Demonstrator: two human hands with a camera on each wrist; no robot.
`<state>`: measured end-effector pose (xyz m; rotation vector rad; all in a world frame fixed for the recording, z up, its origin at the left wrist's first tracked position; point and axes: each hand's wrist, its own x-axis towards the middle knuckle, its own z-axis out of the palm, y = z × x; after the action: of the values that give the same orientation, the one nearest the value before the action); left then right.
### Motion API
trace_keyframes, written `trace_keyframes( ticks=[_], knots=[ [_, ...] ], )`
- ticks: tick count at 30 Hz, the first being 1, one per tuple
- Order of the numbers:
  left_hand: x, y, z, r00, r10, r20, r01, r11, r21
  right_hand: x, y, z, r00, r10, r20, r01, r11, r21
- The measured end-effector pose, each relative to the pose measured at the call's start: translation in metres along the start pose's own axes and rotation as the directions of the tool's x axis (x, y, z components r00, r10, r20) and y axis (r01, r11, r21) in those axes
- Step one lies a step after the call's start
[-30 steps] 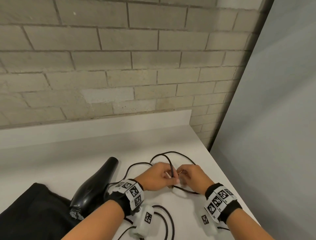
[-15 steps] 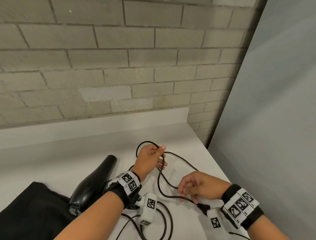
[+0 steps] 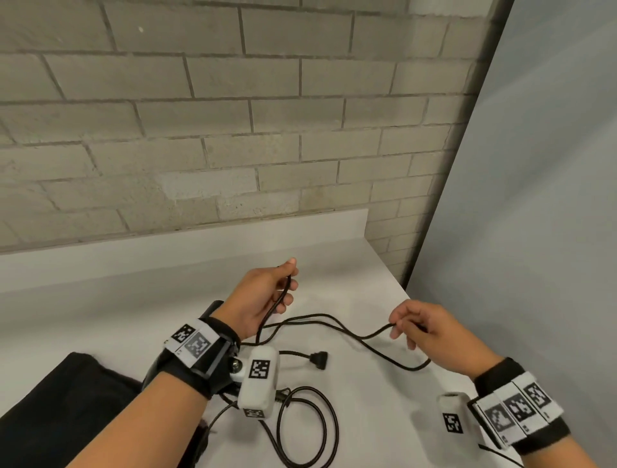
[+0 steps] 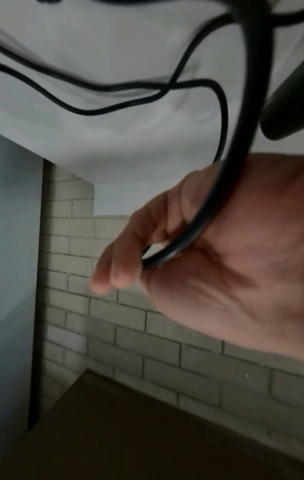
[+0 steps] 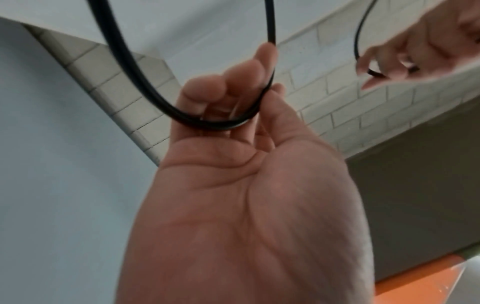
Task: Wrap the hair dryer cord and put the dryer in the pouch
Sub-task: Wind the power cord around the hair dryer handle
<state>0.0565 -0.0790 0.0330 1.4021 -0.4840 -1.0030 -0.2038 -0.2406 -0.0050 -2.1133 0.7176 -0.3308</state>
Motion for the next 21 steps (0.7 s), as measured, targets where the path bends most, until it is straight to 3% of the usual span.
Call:
trace_keyframes(
  ticks=[3,5,7,9,11,13,15,18,21],
  knots=[
    [-0.016,0.006,-0.001,1.000,-0.004,0.028,0.003,1.000,0.031,-0.011,0.012,0.002,0.999,0.033,0.031,-0.026,0.978,-0.205],
    [-0.030,0.006,0.003,0.997,0.004,0.074,-0.006,1.000,0.027,-0.017,0.013,0.013,1.000,-0.015,0.027,0.023,0.951,-0.309],
    [-0.046,0.002,0.015,0.990,0.012,0.143,-0.021,0.998,0.060,-0.021,0.000,0.028,0.995,-0.066,-0.073,0.047,0.970,-0.237],
    [-0.062,-0.010,0.034,0.975,0.019,0.223,-0.053,0.988,0.147,-0.023,-0.022,0.039,0.985,-0.044,-0.166,0.037,0.998,-0.044],
    [-0.077,-0.030,0.053,0.944,0.020,0.331,-0.115,0.956,0.270,-0.026,-0.045,0.048,0.995,0.012,-0.097,0.007,0.980,0.198],
    [-0.088,-0.054,0.068,0.899,0.007,0.437,-0.207,0.887,0.413,-0.027,-0.060,0.053,0.998,0.049,0.048,-0.063,0.935,0.349],
    [-0.096,-0.075,0.074,0.849,-0.026,0.528,-0.339,0.740,0.582,-0.027,-0.063,0.059,0.990,0.081,0.119,-0.125,0.892,0.434],
    [-0.107,-0.093,0.064,0.777,-0.057,0.627,-0.524,0.493,0.694,-0.028,-0.048,0.065,0.988,0.109,0.105,-0.147,0.866,0.477],
    [-0.108,-0.099,0.026,0.802,0.010,0.597,-0.544,0.425,0.724,-0.034,-0.021,0.062,0.986,0.163,-0.019,-0.147,0.927,0.344]
  ],
)
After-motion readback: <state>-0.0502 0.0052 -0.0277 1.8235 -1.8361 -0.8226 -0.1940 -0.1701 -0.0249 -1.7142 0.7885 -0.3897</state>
